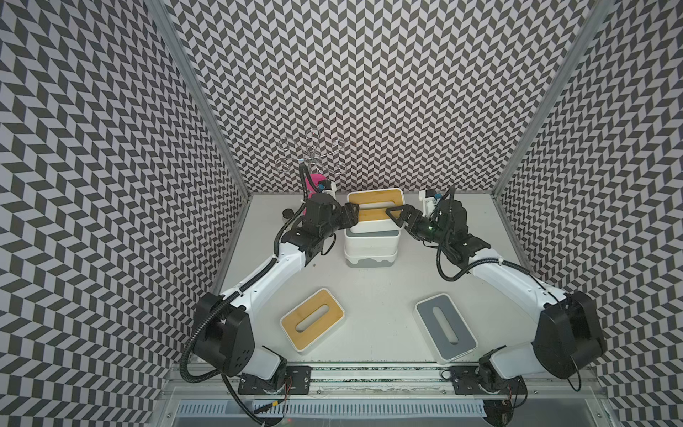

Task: Stack the tissue boxes
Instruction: Place the tissue box at the tissue box.

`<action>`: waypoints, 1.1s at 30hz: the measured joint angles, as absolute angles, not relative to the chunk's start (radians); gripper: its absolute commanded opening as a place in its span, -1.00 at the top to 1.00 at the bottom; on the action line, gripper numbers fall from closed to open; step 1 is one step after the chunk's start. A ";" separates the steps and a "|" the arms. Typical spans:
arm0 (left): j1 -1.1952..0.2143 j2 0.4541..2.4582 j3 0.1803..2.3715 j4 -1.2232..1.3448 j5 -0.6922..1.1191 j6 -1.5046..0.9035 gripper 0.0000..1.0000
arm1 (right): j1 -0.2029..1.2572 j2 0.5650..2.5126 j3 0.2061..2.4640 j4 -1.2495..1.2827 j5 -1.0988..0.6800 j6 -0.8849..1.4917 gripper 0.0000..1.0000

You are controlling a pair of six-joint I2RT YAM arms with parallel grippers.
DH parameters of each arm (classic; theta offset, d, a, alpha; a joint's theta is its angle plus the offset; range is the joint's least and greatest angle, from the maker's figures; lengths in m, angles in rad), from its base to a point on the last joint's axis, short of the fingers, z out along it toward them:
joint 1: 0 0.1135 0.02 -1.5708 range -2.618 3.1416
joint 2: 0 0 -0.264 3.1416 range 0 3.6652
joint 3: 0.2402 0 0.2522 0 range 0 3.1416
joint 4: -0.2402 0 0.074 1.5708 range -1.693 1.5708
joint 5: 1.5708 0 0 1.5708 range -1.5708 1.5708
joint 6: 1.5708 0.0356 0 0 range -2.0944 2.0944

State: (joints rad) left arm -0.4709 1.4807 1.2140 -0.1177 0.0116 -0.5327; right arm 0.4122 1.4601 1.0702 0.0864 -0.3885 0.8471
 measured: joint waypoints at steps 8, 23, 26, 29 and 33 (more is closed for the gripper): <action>-0.472 1.483 1.214 -0.120 0.004 -0.534 -0.35 | 0.402 1.429 1.061 0.048 -0.356 0.828 -0.99; -0.493 1.493 1.247 -0.144 0.013 -0.528 -0.35 | 0.388 1.406 1.071 0.027 -0.341 0.763 -0.98; -0.498 1.493 1.252 -0.146 0.018 -0.525 -0.35 | 0.387 1.426 1.098 0.030 -0.376 0.738 -0.99; -0.504 1.493 1.258 -0.145 0.024 -0.525 -0.35 | 0.388 1.450 1.118 0.028 -0.412 0.715 -0.99; -0.512 1.493 1.261 -0.145 0.031 -0.525 -0.35 | 0.389 1.460 1.130 0.018 -0.437 0.690 -0.99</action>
